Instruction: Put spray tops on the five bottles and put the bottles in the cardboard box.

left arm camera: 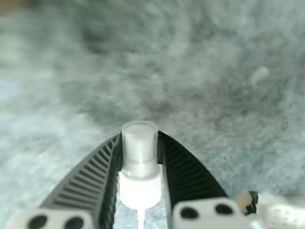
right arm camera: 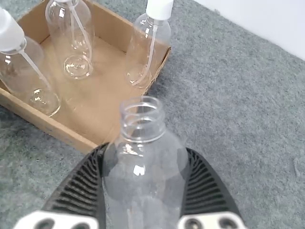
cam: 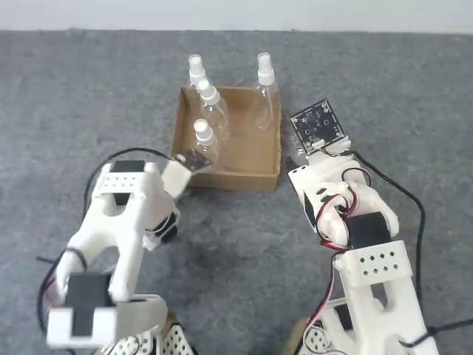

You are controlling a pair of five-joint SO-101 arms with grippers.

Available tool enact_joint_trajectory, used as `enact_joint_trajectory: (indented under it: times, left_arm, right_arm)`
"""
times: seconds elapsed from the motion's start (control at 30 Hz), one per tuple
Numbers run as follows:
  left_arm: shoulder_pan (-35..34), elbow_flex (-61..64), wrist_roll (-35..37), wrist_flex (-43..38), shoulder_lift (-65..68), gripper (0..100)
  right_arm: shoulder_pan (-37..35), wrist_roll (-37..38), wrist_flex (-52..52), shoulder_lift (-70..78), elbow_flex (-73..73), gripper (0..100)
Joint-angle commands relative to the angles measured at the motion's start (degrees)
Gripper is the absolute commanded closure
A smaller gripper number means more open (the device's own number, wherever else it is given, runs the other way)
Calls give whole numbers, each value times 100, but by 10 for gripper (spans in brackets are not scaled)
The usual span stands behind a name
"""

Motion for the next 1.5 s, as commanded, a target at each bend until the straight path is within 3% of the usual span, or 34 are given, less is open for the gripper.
enact_joint_trajectory:
  times: [0.0, 0.57, 0.73, 1.0, 1.23, 1.47]
  left_arm:
    - [-132, -180, 519, 97, -1433, 987]
    - [-308, -163, 2092, 229, -4404, 987]
    - [-299, -163, 2523, -62, -4923, 987]
    - [-299, -145, 2541, -563, -5301, 987]
    - [-290, -145, 3235, -1037, -5653, 987]
    - [-281, -110, 3754, -1582, -6215, 987]
  right_arm:
    - [-57, -44, -136, -286, -53, 983]
    - [-75, -44, -75, -286, -53, 983]
    - [-75, -70, -75, -286, -53, 991]
    - [-92, -79, -40, -365, -53, 991]
    - [-558, -53, 532, -1103, -26, 991]
    - [-593, -88, 101, -1437, 448, 991]
